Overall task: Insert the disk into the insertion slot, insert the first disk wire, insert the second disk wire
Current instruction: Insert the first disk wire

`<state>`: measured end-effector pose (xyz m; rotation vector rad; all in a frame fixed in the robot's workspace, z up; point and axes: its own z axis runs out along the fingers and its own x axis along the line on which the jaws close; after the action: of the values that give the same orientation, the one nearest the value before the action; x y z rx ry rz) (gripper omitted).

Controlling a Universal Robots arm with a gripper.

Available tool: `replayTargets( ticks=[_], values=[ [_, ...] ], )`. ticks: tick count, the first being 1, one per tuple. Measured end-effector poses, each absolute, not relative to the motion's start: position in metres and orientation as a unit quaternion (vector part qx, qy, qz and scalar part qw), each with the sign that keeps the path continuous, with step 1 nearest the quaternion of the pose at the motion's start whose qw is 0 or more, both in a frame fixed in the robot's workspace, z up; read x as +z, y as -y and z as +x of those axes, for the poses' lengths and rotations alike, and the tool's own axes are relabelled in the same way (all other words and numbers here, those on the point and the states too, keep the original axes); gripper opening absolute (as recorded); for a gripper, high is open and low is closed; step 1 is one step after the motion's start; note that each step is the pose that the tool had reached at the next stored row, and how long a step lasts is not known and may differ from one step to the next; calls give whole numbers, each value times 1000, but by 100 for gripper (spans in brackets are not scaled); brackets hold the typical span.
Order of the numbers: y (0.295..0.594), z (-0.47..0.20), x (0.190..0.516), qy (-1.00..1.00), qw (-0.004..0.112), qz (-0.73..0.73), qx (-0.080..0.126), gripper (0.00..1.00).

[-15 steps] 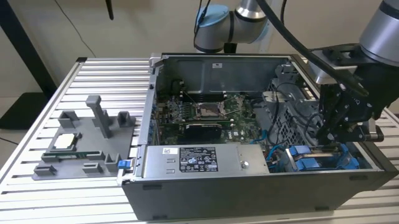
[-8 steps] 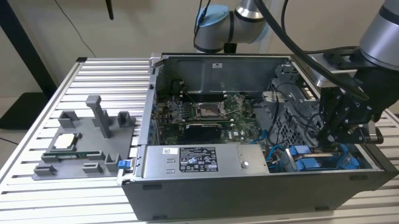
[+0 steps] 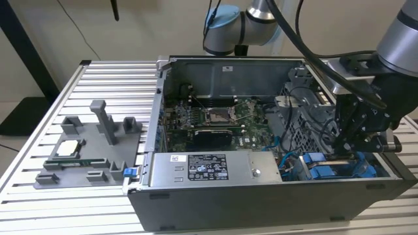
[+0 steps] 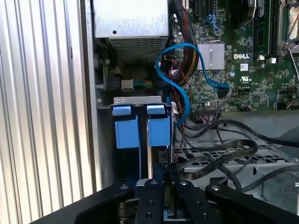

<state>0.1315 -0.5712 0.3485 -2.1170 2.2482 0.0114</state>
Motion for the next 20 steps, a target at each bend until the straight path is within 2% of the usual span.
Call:
replayTargets(
  ticks=[20],
  values=[
    [568,132,341,-727,28,-686,4,0]
  ],
)
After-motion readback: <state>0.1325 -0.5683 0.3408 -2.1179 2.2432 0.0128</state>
